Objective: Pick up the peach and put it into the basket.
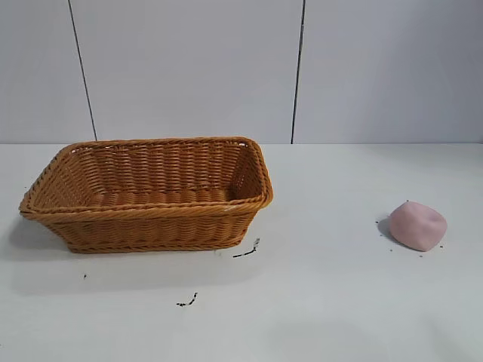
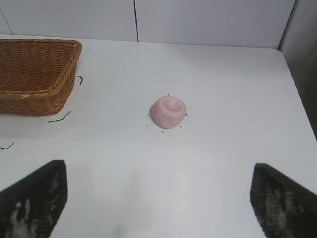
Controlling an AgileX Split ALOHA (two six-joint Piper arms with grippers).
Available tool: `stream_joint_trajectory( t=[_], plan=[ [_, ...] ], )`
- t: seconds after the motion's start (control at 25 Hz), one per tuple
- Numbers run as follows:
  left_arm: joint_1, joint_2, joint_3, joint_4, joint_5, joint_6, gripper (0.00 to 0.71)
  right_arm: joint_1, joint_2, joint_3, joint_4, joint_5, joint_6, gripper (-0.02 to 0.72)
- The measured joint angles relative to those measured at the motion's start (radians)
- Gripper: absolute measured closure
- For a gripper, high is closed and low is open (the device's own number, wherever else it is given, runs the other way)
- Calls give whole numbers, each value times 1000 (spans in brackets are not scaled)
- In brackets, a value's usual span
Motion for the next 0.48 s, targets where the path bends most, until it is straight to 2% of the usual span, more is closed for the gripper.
stream_joint_trajectory(
  t=[0.48],
  plan=[
    [0,0,0,0,0,0,18,0,56,-17,1,17,4,14]
  ],
)
